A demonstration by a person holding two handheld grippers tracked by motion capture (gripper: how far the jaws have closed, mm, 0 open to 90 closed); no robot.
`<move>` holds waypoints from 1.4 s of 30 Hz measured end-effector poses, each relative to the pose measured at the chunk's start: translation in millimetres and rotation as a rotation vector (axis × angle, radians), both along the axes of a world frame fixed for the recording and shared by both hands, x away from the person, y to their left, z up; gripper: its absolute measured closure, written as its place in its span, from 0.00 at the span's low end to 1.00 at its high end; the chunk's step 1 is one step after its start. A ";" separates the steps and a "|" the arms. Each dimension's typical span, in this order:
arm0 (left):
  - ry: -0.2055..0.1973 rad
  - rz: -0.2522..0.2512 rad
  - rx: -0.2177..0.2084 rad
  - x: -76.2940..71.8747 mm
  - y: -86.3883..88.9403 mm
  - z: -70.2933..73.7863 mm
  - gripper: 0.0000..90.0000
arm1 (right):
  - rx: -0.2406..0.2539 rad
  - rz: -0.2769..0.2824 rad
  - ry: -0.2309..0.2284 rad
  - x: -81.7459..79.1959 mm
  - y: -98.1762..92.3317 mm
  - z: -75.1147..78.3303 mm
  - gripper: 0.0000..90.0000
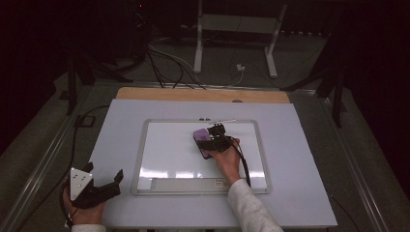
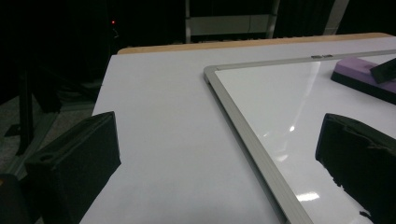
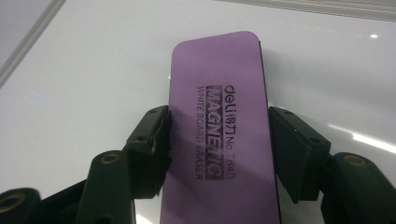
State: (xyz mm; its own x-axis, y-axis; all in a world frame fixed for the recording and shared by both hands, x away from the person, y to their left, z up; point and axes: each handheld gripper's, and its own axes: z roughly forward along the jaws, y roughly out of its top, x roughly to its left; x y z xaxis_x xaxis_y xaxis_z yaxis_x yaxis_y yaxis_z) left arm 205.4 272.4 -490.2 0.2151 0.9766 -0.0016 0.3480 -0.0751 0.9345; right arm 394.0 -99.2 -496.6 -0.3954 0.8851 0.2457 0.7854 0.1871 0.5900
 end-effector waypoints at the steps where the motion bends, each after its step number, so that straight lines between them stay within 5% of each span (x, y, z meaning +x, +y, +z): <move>1: 0.000 0.000 0.000 0.0 0.0 0.0 0.01 | 0.000 -0.005 0.000 -0.3 -2.1 0.1 0.46; 22: -0.001 0.003 0.002 0.0 -0.6 0.1 0.01 | -0.027 -0.010 0.027 -10.5 -46.3 4.1 0.45; 31: 0.000 0.000 0.002 0.5 -1.2 -0.1 0.01 | -0.083 0.041 -0.160 -25.3 -36.4 19.7 0.34; 35: 0.001 0.001 0.001 0.5 -0.6 -0.3 0.01 | -0.140 0.098 -0.166 -30.1 -28.6 16.9 0.34; 42: 0.001 0.000 0.002 0.3 -0.6 0.0 0.01 | -0.204 0.077 -0.180 -29.5 -26.9 11.6 0.35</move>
State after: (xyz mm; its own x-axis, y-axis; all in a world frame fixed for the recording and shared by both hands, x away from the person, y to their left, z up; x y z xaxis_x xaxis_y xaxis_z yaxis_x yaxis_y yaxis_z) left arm 205.7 271.9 -490.2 0.2149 0.9766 -0.0002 0.3487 -0.0765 0.9341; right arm 364.6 -126.1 -485.0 -0.4847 0.8745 -0.0152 0.6498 0.3717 0.6630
